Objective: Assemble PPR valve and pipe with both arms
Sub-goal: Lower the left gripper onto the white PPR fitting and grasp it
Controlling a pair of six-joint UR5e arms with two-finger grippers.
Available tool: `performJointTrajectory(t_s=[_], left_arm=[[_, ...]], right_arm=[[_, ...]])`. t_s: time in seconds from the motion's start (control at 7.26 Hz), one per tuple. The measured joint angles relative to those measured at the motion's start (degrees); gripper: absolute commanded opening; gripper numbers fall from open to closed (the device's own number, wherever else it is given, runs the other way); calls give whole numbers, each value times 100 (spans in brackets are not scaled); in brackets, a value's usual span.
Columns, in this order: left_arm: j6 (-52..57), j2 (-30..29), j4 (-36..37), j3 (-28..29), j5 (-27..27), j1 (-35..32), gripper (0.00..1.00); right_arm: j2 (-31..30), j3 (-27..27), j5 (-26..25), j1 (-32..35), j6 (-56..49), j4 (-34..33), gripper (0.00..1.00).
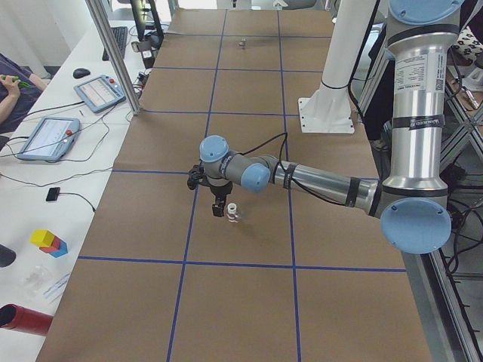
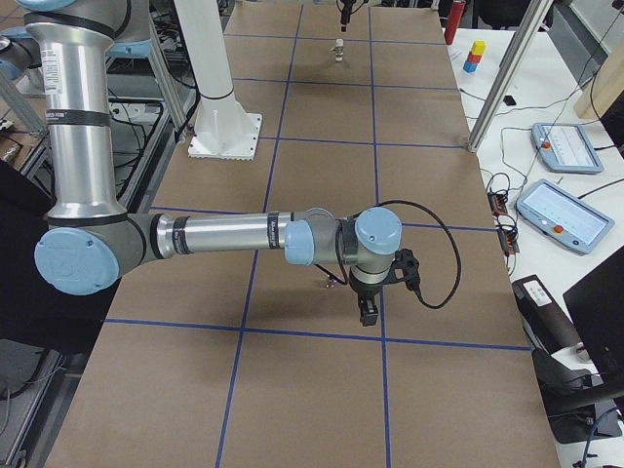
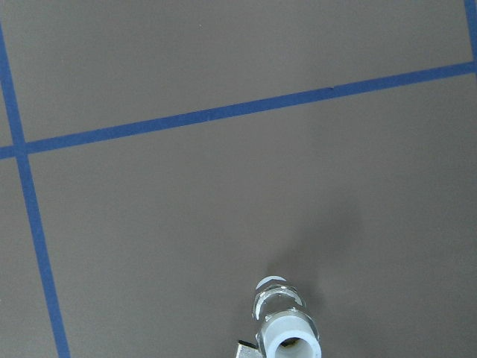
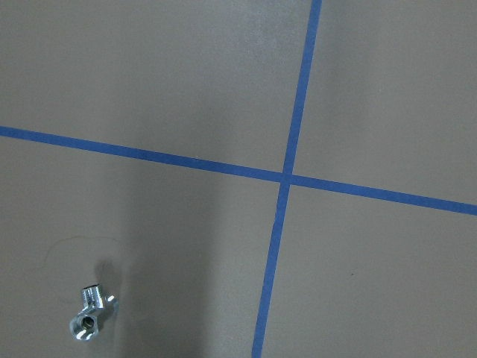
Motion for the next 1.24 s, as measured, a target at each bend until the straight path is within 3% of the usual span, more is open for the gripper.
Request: performJointTrajectory(t_s=[0.69, 0.83, 1.1, 1.24], left_arm=[[-1148, 78, -1123, 385, 581, 839, 99], [-1212, 79, -1156, 416, 641, 927, 81], [-1247, 79, -1161, 444, 672, 994, 18], [-1248, 82, -1160, 449, 682, 997, 0]], right_arm=[[0, -18, 4, 0, 0, 0, 99], [0, -17, 3, 0, 0, 0, 99], [-5, -16, -2, 5, 0, 0, 99], [-12, -16, -6, 7, 0, 0, 99]])
